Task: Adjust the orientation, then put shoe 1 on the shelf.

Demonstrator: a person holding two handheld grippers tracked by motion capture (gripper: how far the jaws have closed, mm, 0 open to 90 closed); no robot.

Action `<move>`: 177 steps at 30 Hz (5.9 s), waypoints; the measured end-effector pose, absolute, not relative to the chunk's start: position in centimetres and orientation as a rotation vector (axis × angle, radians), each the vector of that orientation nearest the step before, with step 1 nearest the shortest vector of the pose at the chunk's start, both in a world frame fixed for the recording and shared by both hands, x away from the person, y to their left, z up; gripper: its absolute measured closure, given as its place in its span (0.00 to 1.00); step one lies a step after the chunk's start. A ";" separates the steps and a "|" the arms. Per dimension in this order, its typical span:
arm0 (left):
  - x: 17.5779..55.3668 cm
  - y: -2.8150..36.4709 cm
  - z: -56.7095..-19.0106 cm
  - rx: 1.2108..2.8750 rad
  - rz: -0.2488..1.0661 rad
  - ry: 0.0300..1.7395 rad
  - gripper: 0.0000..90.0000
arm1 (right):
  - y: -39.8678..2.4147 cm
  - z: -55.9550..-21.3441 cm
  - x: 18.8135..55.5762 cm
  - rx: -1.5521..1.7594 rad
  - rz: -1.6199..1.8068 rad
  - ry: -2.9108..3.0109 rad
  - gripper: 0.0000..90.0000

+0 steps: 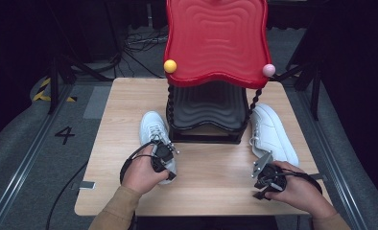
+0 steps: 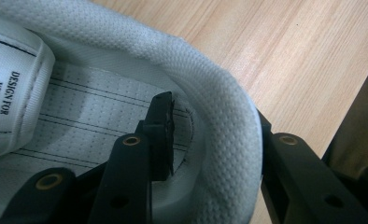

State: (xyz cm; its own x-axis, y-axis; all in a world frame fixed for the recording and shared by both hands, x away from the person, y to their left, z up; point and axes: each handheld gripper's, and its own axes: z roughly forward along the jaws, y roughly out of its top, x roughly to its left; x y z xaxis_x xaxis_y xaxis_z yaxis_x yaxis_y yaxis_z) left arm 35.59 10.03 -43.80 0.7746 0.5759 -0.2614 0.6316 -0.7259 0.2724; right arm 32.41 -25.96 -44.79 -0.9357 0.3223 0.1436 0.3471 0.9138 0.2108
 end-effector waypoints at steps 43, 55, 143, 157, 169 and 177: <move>35.4 12.0 -32.7 2.702 -0.200 0.635 0.82 | -26.8 -44.8 32.5 -0.549 -0.358 -2.974 0.67; 35.5 12.3 -27.7 2.739 -0.122 0.572 0.82 | -26.9 -44.9 32.6 -0.547 -0.371 -2.972 0.67; 47.4 -0.8 -9.7 2.704 0.422 0.141 0.80 | -27.2 -45.7 30.0 -0.460 -0.400 -2.955 0.68; 47.7 -0.3 -11.5 2.766 0.410 0.147 0.81 | -26.9 -46.1 29.9 -0.450 -0.391 -2.954 0.67; 47.8 -1.0 -12.8 2.815 0.425 0.202 0.81 | -26.8 -46.0 29.9 -0.436 -0.391 -2.953 0.66; 47.6 -0.6 -12.9 2.791 0.397 0.253 0.76 | -26.6 -46.0 29.8 -0.435 -0.392 -2.950 0.65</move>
State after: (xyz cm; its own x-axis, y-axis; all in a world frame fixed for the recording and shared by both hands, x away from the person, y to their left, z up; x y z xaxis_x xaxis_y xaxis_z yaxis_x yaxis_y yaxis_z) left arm 47.60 -0.64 -12.89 0.9460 0.2151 0.2427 0.1293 -0.9365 0.3260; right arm 29.77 -26.65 -46.02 -0.9494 0.2651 0.1682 0.2999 0.9244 0.2356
